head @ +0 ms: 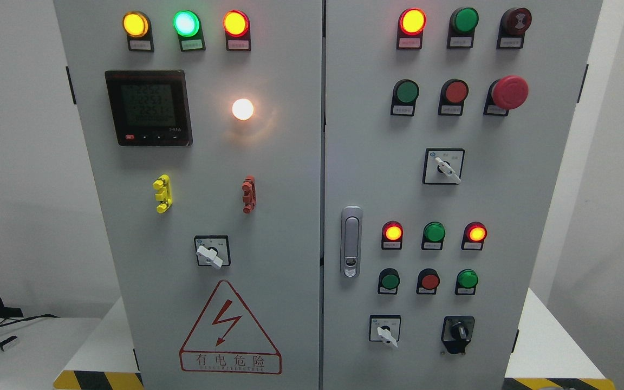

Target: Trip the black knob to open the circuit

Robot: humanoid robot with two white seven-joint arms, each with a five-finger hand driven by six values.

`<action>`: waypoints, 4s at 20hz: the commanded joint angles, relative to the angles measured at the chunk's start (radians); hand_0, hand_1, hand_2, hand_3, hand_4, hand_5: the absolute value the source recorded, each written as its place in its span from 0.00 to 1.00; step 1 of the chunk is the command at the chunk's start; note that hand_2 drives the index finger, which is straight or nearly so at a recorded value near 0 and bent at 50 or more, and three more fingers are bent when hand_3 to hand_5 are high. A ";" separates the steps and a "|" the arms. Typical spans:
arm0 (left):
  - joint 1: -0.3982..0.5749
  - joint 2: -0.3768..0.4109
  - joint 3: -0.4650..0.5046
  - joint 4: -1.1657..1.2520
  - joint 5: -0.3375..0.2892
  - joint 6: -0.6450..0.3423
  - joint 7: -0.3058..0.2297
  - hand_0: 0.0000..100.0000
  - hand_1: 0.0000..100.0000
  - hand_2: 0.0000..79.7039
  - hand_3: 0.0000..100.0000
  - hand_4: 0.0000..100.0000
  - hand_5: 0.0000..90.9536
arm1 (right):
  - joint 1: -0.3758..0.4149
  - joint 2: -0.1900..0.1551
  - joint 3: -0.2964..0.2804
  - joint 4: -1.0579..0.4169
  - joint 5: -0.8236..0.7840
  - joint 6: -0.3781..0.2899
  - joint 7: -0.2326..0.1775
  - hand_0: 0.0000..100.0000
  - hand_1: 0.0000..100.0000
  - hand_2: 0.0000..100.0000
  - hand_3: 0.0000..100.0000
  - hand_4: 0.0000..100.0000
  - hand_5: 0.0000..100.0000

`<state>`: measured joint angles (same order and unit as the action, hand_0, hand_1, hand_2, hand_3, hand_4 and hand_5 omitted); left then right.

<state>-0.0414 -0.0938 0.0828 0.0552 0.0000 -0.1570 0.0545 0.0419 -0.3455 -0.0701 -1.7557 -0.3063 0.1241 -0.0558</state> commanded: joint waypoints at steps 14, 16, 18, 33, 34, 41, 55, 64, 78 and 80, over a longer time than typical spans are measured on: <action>0.000 0.000 0.000 0.000 -0.031 0.001 0.001 0.12 0.39 0.00 0.00 0.00 0.00 | -0.091 0.049 0.046 0.097 0.023 0.002 0.001 0.29 0.80 0.45 1.00 1.00 0.96; 0.000 0.000 0.000 0.000 -0.031 0.001 0.001 0.12 0.39 0.00 0.00 0.00 0.00 | -0.097 0.049 0.046 0.096 0.023 0.003 0.001 0.29 0.80 0.45 1.00 1.00 0.96; 0.000 0.000 0.000 0.000 -0.031 0.001 0.001 0.12 0.39 0.00 0.00 0.00 0.00 | -0.108 0.049 0.046 0.096 0.021 0.014 0.001 0.29 0.80 0.45 1.00 1.00 0.96; 0.000 0.000 0.000 0.000 -0.031 0.001 0.001 0.12 0.39 0.00 0.00 0.00 0.00 | -0.126 0.048 0.041 0.100 0.023 0.015 0.001 0.30 0.80 0.44 1.00 1.00 0.96; 0.000 0.000 0.000 0.000 -0.031 0.001 0.001 0.12 0.39 0.00 0.00 0.00 0.00 | -0.131 0.048 0.039 0.104 0.023 0.015 0.001 0.30 0.80 0.44 1.00 1.00 0.96; 0.000 0.000 0.000 0.000 -0.031 0.001 0.001 0.12 0.39 0.00 0.00 0.00 0.00 | -0.158 0.048 0.039 0.117 0.023 0.022 0.002 0.31 0.80 0.44 1.00 1.00 0.96; 0.000 0.000 0.000 0.000 -0.031 0.001 0.001 0.12 0.39 0.00 0.00 0.00 0.00 | -0.204 0.046 0.041 0.173 0.024 0.020 0.008 0.32 0.80 0.44 1.00 1.00 0.96; 0.000 -0.001 0.000 0.000 -0.031 0.001 0.001 0.12 0.39 0.00 0.00 0.00 0.00 | -0.234 0.049 0.044 0.191 0.024 0.022 0.007 0.32 0.80 0.44 1.00 1.00 0.96; 0.000 0.000 0.000 0.000 -0.031 0.001 0.001 0.12 0.39 0.00 0.00 0.00 0.00 | -0.237 0.085 0.082 0.133 0.053 0.037 -0.001 0.33 0.80 0.44 1.00 1.00 0.96; 0.000 0.000 0.000 0.000 -0.031 0.001 0.001 0.12 0.39 0.00 0.00 0.00 0.00 | -0.234 0.088 0.087 0.119 0.053 0.046 -0.001 0.33 0.80 0.44 1.00 1.00 0.96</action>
<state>-0.0414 -0.0938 0.0828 0.0552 0.0000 -0.1570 0.0545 -0.1969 -0.2806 -0.0001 -1.5973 -0.2578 0.1615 -0.0560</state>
